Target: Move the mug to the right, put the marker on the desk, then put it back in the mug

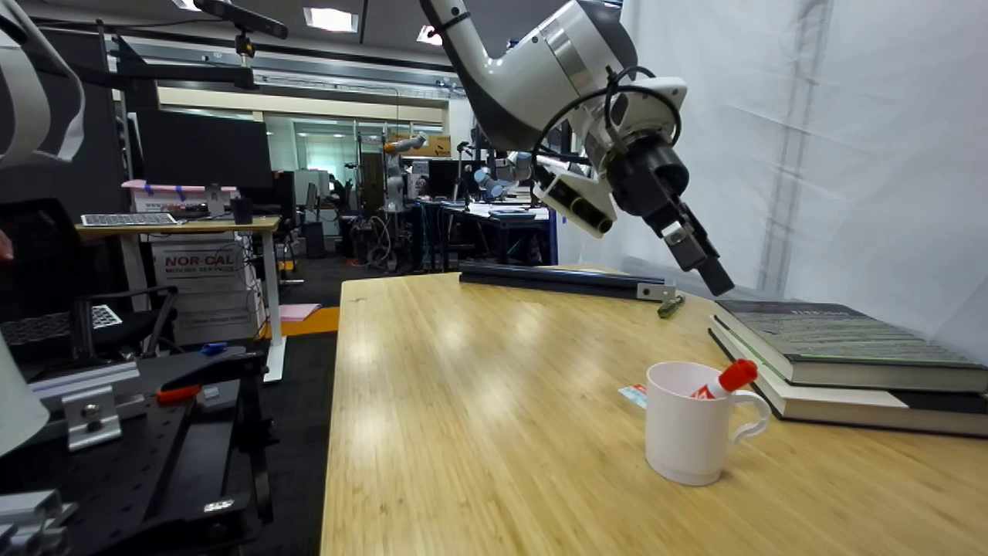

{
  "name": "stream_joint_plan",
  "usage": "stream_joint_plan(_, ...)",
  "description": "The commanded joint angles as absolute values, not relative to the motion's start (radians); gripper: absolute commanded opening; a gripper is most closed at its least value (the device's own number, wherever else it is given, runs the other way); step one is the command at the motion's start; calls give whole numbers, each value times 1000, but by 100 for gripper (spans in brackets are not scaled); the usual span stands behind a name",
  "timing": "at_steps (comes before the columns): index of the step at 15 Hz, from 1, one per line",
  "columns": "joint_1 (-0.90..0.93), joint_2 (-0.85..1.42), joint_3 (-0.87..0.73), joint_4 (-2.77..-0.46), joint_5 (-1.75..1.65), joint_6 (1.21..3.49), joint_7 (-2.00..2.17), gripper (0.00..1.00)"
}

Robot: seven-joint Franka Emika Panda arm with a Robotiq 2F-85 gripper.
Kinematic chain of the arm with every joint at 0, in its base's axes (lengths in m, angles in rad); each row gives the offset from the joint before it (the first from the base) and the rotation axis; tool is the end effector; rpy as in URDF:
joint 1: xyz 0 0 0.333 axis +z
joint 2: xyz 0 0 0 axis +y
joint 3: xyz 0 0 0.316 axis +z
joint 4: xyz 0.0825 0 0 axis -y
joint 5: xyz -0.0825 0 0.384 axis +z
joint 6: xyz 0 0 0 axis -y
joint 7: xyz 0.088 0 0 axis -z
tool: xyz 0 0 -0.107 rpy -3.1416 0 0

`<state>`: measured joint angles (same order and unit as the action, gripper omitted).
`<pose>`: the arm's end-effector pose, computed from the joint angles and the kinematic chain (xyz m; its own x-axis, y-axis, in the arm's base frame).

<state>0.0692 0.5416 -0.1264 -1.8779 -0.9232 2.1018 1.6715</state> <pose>0.6118 -0.0698 0.2159 0.4891 -0.6220 0.6115 -0.8684 -0.2814 0.4083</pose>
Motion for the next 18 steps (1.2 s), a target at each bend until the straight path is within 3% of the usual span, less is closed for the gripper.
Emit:
stream_joint_plan(1, 22, 469, -98, -1952, -894, 2176, 1563, 100)
stream_joint_plan(7, -38, 385, -94, -2061, -806, 2369, 1252, 100)
stream_joint_plan(18, -38, 263, -100, -2168, -435, 2424, 583, 100)
